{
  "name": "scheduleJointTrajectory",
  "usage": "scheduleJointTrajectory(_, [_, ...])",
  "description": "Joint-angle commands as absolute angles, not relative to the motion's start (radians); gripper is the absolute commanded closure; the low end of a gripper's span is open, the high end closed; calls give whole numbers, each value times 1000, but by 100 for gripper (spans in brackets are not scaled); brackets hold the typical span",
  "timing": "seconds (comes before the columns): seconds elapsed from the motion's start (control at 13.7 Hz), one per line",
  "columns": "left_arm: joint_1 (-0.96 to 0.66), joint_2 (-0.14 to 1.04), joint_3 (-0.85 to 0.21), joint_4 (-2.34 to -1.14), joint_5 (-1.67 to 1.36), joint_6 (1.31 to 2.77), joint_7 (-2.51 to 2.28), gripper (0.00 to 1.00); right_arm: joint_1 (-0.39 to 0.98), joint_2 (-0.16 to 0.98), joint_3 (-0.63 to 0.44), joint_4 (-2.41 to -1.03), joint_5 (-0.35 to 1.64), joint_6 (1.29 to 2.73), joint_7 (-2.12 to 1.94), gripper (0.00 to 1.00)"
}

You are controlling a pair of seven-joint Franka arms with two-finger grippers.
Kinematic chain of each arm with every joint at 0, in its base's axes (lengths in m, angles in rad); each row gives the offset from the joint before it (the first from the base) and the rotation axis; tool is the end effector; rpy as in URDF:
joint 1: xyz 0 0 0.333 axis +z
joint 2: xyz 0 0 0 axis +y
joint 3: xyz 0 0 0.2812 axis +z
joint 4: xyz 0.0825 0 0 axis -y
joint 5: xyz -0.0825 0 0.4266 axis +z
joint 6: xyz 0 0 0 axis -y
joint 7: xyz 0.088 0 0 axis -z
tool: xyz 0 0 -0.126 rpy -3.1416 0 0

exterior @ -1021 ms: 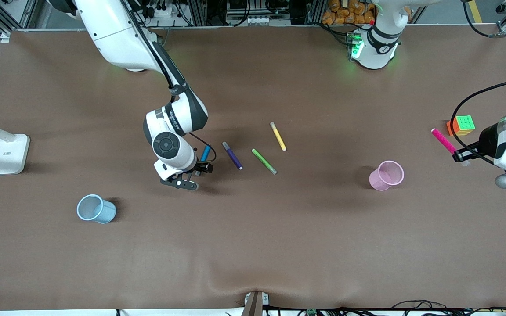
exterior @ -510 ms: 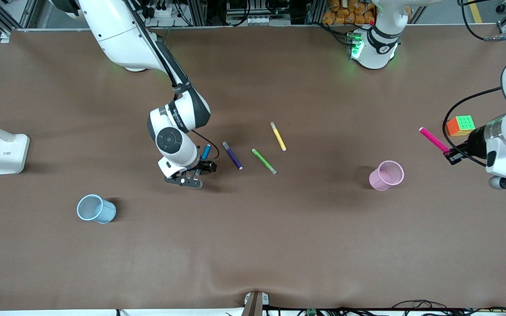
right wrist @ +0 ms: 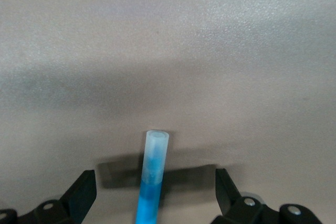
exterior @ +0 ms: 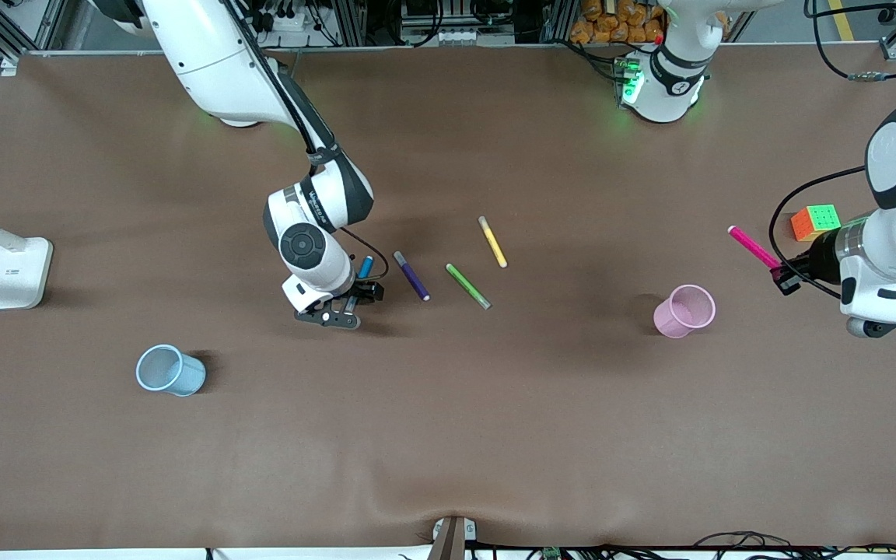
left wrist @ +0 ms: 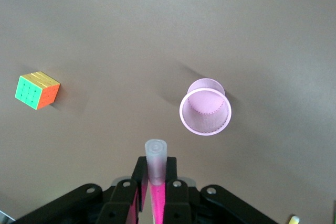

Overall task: Place pink and blue markers in matching cups
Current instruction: 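Lift the pink marker with the left gripper while the right gripper lifts the blue marker, then carry the pink marker to the pink cup while the right gripper carries blue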

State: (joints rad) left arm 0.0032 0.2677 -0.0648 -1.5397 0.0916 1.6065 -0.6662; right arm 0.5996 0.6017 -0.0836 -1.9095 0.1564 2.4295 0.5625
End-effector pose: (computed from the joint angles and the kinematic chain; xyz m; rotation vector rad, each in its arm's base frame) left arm 0.6488 -0.0257 0.4222 -2.8616 -0.8738 0.2416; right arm 0.5421 0.3076 0.0907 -3.1259 0.2446 0.1440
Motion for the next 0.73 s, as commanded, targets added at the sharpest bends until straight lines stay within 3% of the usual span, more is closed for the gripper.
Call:
scheduleJointTrajectory(0.0, [-26,261,-69,-1523,109,1603,-712,100,606,571,-89,-1944,175,2444,545,0])
scheduleJointTrajectory(0.07, [-31,274,-68,-1523,120,1605,-736,100,606,571,-89,-1944,175,2450,545,0])
scheduleJointTrajectory(0.36, [-67,308,-75,-1528,218,1612,-871,100,601,571,-91,-1944,175,2453,545,83])
scheduleJointTrajectory(0.44, [-71,322,-75,-1528,218,1623,-911,100,601,571,-91,-1942,176,2453,545,100])
scheduleJointTrajectory(0.66, [-75,362,-74,-1525,241,1658,-1052,100,597,569,-91,-1940,175,2451,543,100])
